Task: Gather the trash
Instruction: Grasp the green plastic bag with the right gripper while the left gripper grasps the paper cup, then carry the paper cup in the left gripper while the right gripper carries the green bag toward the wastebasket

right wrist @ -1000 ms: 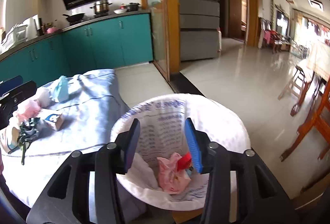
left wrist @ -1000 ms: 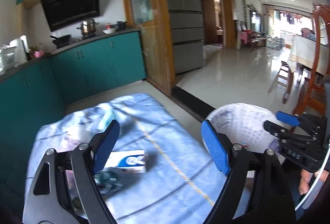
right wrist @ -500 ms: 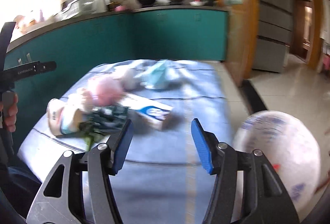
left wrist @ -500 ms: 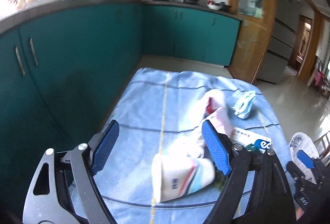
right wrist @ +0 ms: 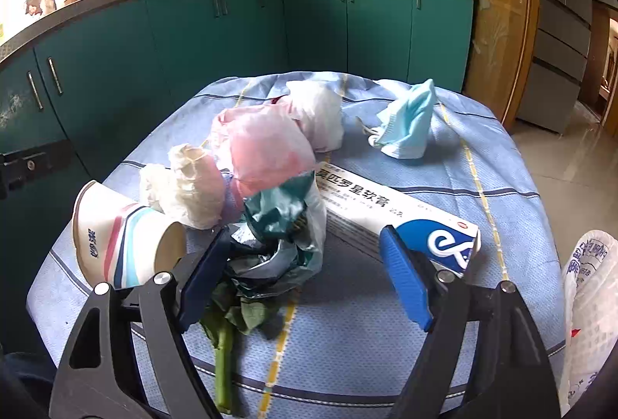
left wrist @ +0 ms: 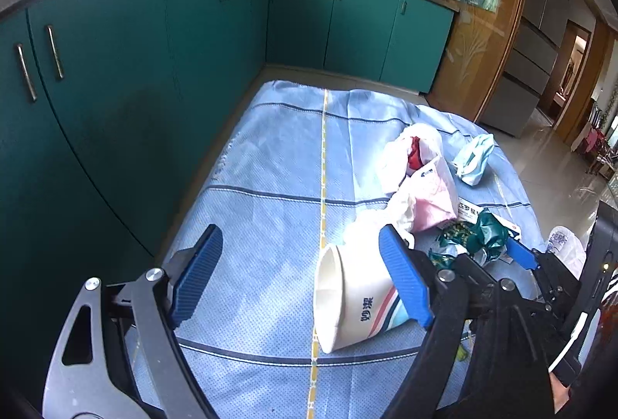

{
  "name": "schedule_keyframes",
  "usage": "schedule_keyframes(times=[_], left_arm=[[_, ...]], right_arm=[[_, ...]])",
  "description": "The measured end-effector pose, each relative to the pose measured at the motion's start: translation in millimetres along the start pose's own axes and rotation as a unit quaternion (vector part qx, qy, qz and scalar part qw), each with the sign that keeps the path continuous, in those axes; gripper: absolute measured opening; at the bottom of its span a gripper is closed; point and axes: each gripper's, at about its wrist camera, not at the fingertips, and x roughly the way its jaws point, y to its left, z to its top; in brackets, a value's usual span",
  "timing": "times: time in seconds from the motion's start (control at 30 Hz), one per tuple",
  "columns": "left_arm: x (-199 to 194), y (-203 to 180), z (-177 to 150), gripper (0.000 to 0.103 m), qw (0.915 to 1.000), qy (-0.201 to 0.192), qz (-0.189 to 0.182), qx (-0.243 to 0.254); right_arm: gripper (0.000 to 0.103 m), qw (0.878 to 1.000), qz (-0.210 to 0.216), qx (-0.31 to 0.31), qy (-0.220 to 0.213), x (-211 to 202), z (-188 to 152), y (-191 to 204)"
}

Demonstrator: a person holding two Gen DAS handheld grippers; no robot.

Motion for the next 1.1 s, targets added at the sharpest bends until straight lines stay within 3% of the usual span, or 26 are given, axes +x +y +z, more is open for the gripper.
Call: schedule_keyframes(times=[0.13,0.17,0.2,0.3,0.5,0.63,0.73,0.8,0.87,0.9,1.0,1.1], left_arm=[[2.7,-1.2,-2.1,0.084,1.0,0.001,0.003,-0.002],[3.6,-1.2,-2.5,0.084,1.0,0.003,0.004,-0.003],[4.4,-1.5,-2.5,0.084,1.0,0.004,0.004,-0.003],[8.5,-1.4,-3.3,0.084,0.9999,0.011,0.008,-0.004],[17.3,-8.1,-7.9,0.085,0.9995,0.031,0.006,0.011],[30.1,-20.5,-14.8,0.086,0.9967,0.069,-0.039,0.018],[36.1,-37.3,-20.8,0.086,0.9883,0.102,-0.111,0.024],[30.3,-55.2,-24.9,0.086,0.9809,0.102,-0.157,0.054],[19.1,-71.6,-28.9,0.086,0.9686,0.094,-0.213,0.086],[12.2,-80.2,-31.3,0.087,0.9585,0.093,-0.248,0.106],[-6.0,-100.2,-40.9,0.089,0.9416,0.076,-0.285,0.163],[-17.9,-106.9,-45.2,0.09,0.9333,0.057,-0.298,0.191]], right_arm=[[0.078,1.0,0.03,-0.003,0.004,1.9,-0.1,8.1],[0.073,0.999,0.036,-0.005,0.002,1.7,0.3,10.3],[0.057,0.999,0.044,-0.008,0.004,1.6,0.3,12.1],[0.043,0.999,0.05,-0.015,-0.002,-5.5,-0.2,15.5],[0.043,0.999,0.009,-0.019,-0.033,-41.4,-3.7,2.7],[0.043,0.999,-0.015,-0.017,-0.043,-65.8,-13.2,-14.2],[0.043,0.999,-0.029,-0.012,-0.042,-78.4,-21.7,-26.1],[0.043,0.998,-0.041,-0.001,-0.04,-87.5,-30.7,-36.7],[0.043,0.998,-0.048,0.009,-0.034,-92.2,-38.8,-46.1],[0.043,0.998,-0.055,0.013,-0.03,-93.9,-42.6,-51.1],[0.044,0.997,-0.072,0.026,-0.019,-94.2,-53.1,-62.9],[0.047,0.996,-0.076,0.038,-0.009,-92.5,-59.9,-71.2]])
